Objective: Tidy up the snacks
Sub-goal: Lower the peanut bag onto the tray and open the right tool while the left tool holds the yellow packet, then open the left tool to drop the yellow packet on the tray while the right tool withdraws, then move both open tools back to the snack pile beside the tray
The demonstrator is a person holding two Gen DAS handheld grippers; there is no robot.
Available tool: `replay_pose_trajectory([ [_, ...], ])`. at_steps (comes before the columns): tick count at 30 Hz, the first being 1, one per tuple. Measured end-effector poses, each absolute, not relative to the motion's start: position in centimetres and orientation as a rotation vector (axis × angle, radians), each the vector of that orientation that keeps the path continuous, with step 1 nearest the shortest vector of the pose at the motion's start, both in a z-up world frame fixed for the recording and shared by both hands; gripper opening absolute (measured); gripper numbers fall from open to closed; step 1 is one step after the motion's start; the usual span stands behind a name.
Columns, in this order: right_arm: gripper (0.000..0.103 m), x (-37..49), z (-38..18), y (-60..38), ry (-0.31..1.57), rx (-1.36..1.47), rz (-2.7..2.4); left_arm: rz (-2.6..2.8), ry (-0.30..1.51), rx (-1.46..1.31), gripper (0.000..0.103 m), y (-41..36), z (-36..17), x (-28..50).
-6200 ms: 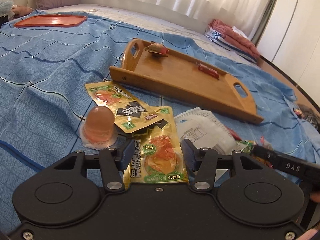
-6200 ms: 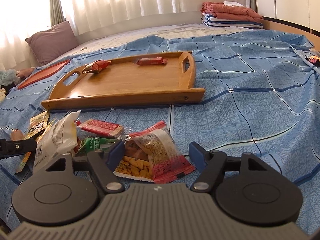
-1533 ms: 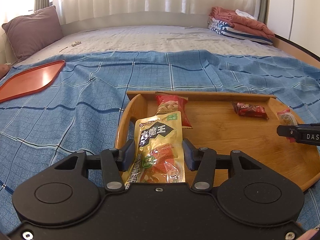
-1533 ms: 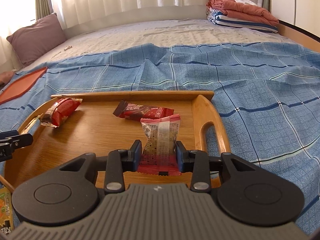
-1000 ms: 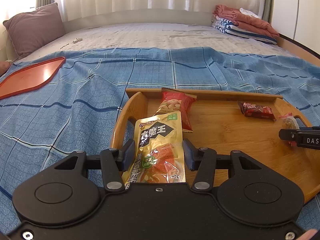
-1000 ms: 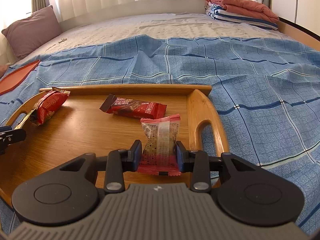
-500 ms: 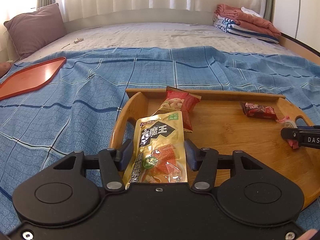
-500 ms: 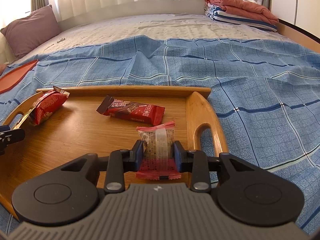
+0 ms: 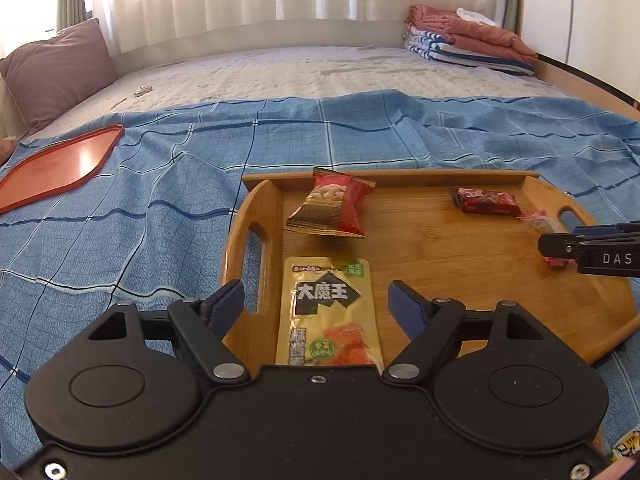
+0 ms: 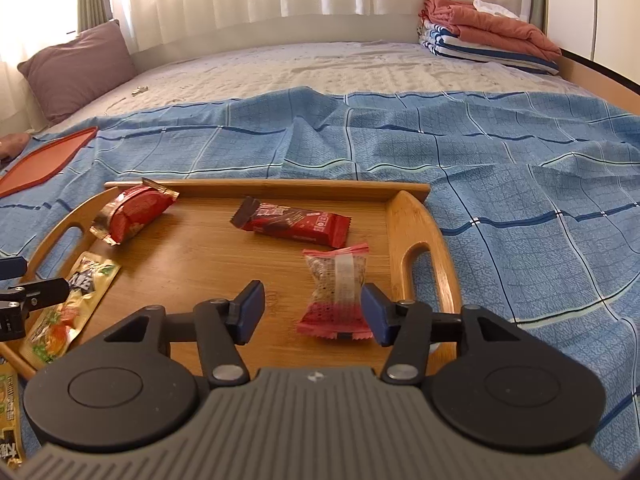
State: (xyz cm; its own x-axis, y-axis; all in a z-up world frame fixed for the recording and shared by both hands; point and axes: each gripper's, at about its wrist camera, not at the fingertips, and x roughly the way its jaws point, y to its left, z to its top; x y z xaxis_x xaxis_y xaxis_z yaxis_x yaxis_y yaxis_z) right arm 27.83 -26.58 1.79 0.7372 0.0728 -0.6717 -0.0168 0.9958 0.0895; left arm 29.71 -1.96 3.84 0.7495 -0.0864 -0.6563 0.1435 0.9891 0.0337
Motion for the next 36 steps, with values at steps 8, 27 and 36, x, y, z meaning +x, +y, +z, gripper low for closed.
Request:
replay_pose_trajectory([
  [8, 0.078, 25.0, 3.8, -25.6, 0.704, 0.070, 0.086, -0.179, 0.685, 0.086, 0.084, -2.0, 5.8, 26.1],
  [27, 0.088, 13.9, 6.3, -26.3, 0.617, 0.111, 0.128, -0.243, 0.639, 0.042, 0.089, -2.1, 8.8, 14.4],
  [36, 0.090, 9.3, 5.1, -26.3, 0.617, 0.033, 0.119, -0.244, 0.599, 0.035, 0.090, -2.4, 8.1, 9.6],
])
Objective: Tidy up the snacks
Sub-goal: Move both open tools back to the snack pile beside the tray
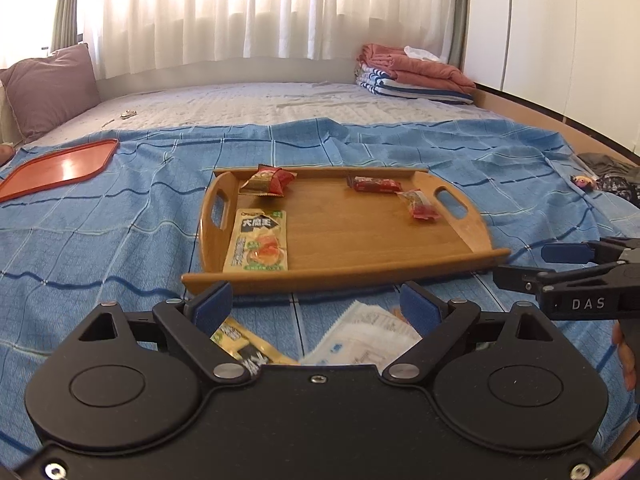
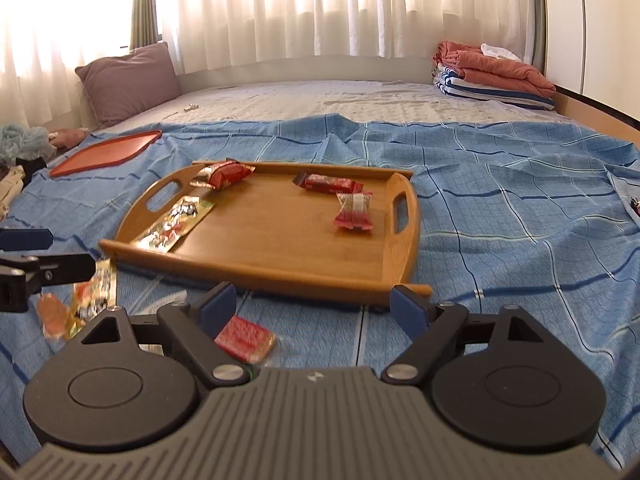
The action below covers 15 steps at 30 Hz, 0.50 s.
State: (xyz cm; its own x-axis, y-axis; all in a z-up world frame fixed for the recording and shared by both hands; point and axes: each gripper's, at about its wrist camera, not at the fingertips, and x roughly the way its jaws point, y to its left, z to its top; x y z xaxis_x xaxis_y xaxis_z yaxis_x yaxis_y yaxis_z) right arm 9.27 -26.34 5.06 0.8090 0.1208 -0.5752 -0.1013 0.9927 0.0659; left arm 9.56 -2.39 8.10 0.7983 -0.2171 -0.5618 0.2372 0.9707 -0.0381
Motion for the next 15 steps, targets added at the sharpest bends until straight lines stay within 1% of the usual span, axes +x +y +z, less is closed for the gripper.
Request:
replay_pose_trajectory([
  [6, 0.091, 7.1, 3.5, -25.9, 0.628, -0.019, 0.110, -0.261, 0.617, 0.020, 0.091, -2.8, 6.5, 7.5],
  [8, 0.092, 6.6, 2.9, -25.7, 0.627, -0.036, 0.102, -0.261, 0.622, 0.017, 0.093, -2.8, 5.8, 7.1],
  [9, 0.093, 6.3, 2.5, -25.6, 0.625, -0.044, 0.097, -0.256, 0.625, 0.018, 0.097, -2.9, 5.5, 6.9],
  [15, 0.093, 4.8, 0.6, -24.4, 0.611, -0.064, 0.085, -0.251, 0.632, 0.015, 0.098, -2.9, 4.4, 6.1],
])
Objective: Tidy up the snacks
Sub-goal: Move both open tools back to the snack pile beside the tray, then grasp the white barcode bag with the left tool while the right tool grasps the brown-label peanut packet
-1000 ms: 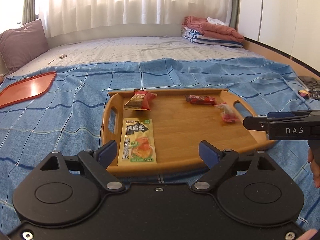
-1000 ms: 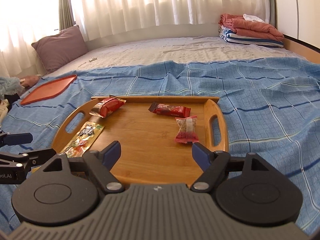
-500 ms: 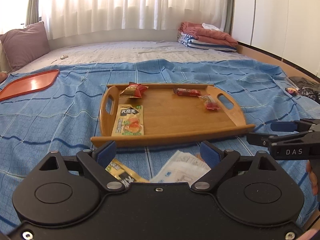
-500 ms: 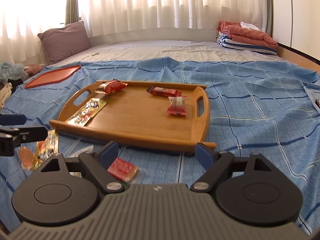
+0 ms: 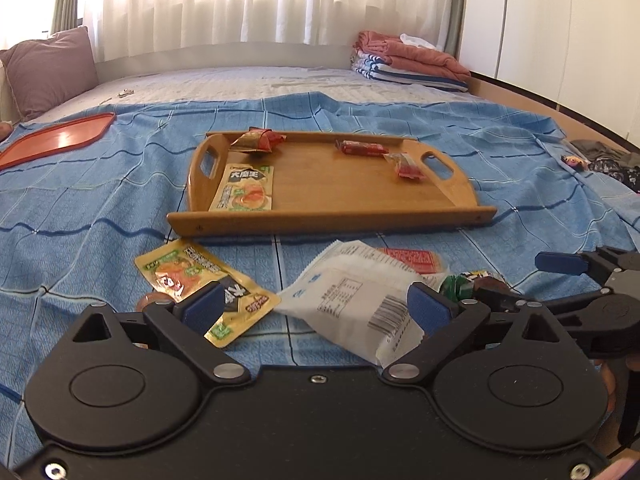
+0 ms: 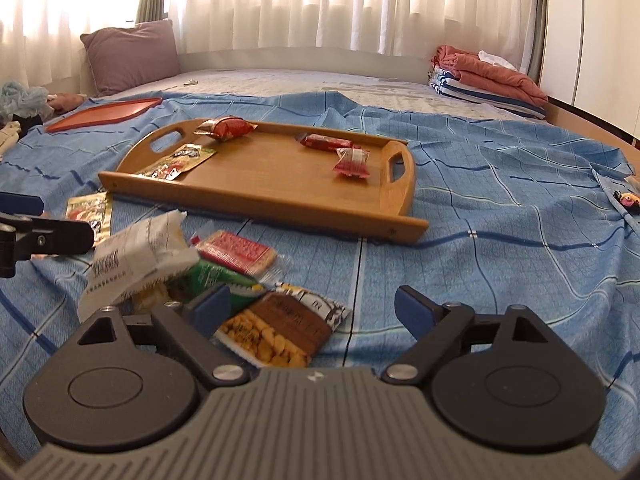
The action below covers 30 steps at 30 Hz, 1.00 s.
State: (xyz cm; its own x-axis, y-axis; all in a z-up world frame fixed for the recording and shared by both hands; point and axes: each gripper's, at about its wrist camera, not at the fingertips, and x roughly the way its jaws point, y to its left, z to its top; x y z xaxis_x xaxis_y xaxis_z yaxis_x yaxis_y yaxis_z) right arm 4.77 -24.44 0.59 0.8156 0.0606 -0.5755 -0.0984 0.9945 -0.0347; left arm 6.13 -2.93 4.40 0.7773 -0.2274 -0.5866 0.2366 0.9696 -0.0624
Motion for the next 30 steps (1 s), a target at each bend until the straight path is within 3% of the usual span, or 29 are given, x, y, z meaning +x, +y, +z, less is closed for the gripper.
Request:
replay_pose_trajectory([
  [30, 0.103, 3.8, -2.5, -23.3, 0.565, -0.033, 0.046, -0.091, 0.814, -0.283, 0.101, -6.6, 1.4, 11.5],
])
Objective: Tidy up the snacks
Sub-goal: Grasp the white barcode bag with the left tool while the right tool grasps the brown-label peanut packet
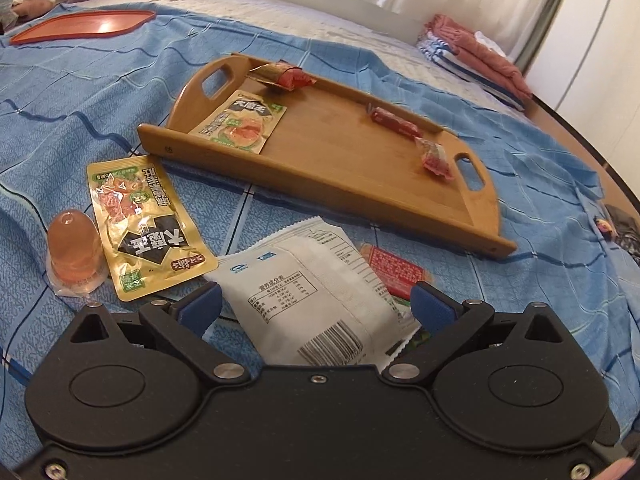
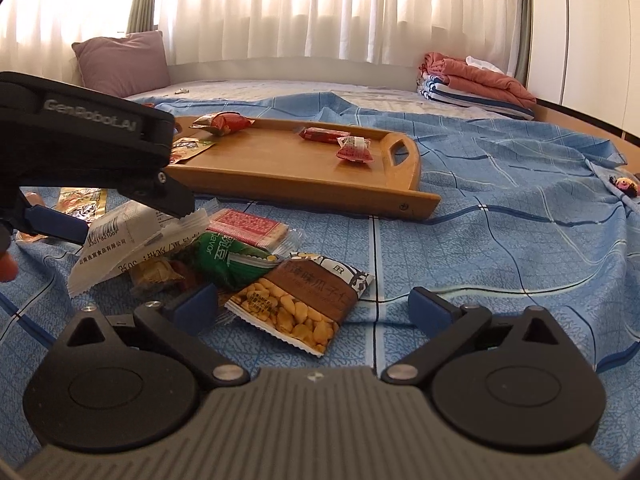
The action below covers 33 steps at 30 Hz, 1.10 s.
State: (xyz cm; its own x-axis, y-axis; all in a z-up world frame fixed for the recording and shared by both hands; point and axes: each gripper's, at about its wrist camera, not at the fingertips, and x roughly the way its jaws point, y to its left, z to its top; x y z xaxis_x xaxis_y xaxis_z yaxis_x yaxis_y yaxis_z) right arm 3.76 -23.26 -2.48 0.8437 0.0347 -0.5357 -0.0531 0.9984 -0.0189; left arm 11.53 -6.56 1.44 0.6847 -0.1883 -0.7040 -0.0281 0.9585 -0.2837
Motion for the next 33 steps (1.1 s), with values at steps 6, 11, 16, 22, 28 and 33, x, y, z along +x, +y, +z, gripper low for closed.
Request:
replay_pose_trajectory([
  [6, 0.103, 4.0, -2.6, -23.8, 0.580, 0.004, 0.061, -0.054, 0.836, -0.293, 0.101, -7.1, 0.7, 12.5],
  [11, 0.103, 3.8, -2.7, -23.7, 0.570, -0.005, 0.056, -0.073, 0.826, -0.257, 0.100, -7.7, 0.5, 12.4],
  [16, 0.103, 3.7, -2.8, -23.7, 0.565, -0.007, 0.054, -0.089, 0.800, -0.230, 0.083, -7.5, 0.5, 11.9],
  [22, 0.103, 3.7, -2.8, -23.6, 0.564, -0.008, 0.052, -0.127, 0.787, -0.204, 0.076, -7.2, 0.8, 11.2],
  [28, 0.103, 3.7, -2.7, -23.7, 0.574, -0.001, 0.054, -0.166, 0.774, -0.152, 0.076, -7.1, 1.3, 10.3],
  [33, 0.103, 4.1, -2.6, -24.0, 0.593, 0.019, 0.060, -0.186, 0.712, -0.065, 0.076, -7.3, 2.2, 9.1],
])
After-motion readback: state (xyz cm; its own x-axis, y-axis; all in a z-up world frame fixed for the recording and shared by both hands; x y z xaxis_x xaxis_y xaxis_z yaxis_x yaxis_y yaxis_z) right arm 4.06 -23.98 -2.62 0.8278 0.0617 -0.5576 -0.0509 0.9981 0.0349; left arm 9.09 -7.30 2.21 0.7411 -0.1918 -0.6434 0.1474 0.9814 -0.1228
